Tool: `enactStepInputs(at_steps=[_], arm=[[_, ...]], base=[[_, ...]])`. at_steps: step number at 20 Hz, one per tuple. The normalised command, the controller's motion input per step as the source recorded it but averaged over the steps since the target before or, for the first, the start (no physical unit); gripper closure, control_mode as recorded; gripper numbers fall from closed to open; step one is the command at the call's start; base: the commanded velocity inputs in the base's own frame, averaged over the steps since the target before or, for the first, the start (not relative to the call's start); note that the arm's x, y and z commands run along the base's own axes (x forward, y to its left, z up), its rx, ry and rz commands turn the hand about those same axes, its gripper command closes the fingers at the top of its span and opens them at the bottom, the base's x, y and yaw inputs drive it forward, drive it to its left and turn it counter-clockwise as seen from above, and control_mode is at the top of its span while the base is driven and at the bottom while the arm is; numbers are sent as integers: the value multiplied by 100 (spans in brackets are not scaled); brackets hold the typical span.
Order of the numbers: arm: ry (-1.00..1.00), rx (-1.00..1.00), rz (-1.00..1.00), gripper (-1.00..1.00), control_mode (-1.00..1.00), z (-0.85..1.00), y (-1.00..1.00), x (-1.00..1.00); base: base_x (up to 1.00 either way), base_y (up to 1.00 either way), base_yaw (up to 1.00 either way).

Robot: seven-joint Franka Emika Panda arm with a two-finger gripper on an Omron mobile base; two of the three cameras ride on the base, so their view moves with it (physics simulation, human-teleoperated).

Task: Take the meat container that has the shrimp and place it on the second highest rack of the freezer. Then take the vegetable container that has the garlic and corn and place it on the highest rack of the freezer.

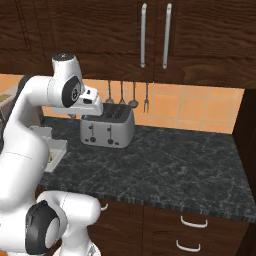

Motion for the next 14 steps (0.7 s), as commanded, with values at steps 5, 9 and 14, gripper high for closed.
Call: enactStepInputs(at_steps=[5,9,14], arm=[[0,-9,13,-100,-100,-14,53,-63],[0,-17,46,-100,-100,-18,100,-64],[0,-6,76,-100,-100,-38,99,-12]], base=[[0,0,0],[0,0,0],[0,0,0]])
